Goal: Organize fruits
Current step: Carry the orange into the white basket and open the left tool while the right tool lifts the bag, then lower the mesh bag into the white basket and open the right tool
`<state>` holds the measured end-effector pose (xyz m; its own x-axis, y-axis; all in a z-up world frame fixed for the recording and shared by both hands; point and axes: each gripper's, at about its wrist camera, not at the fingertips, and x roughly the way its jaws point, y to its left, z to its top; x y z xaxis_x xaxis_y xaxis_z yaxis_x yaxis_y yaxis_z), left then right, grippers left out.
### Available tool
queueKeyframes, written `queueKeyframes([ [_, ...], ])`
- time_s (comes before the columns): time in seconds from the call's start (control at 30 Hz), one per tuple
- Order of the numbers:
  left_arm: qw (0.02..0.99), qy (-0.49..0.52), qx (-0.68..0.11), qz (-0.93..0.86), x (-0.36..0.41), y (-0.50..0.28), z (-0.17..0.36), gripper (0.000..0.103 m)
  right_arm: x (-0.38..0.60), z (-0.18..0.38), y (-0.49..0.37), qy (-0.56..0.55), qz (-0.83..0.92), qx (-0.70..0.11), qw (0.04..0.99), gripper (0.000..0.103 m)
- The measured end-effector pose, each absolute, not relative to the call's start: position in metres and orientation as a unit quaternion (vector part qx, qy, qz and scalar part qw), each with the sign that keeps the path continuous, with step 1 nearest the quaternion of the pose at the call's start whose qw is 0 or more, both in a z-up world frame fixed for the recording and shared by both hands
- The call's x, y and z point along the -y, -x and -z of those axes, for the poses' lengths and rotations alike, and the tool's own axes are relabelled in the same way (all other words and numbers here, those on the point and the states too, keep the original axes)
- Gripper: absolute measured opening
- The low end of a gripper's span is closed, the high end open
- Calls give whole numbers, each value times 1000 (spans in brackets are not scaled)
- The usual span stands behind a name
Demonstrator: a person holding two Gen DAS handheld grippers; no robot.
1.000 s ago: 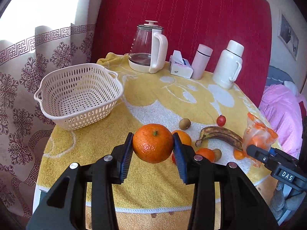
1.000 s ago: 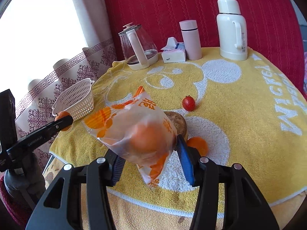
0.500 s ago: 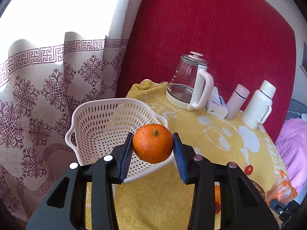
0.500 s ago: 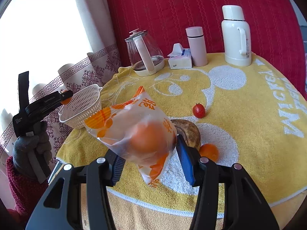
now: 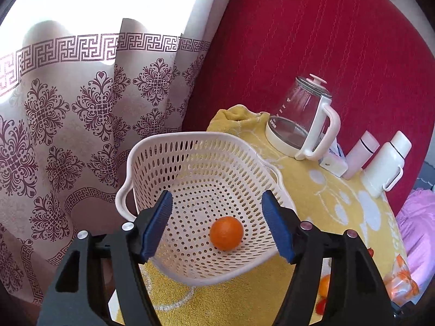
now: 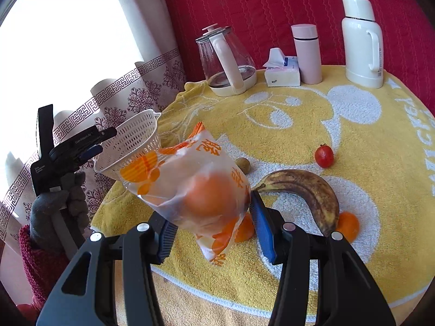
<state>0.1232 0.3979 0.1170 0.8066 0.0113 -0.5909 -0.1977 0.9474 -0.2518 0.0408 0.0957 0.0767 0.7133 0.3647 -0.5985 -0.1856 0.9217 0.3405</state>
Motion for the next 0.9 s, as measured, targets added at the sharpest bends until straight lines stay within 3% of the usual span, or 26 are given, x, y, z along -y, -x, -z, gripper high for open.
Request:
queueKeyframes([
  [0.47, 949, 167, -248, -104, -427, -96, -155, 91, -158, -110, -79, -107, -202, -341, 912, 51],
  [0.9, 951, 187, -207, -137, -462, -75, -177, 91, -259, -125, -140, -73, -249, -356, 898, 51],
])
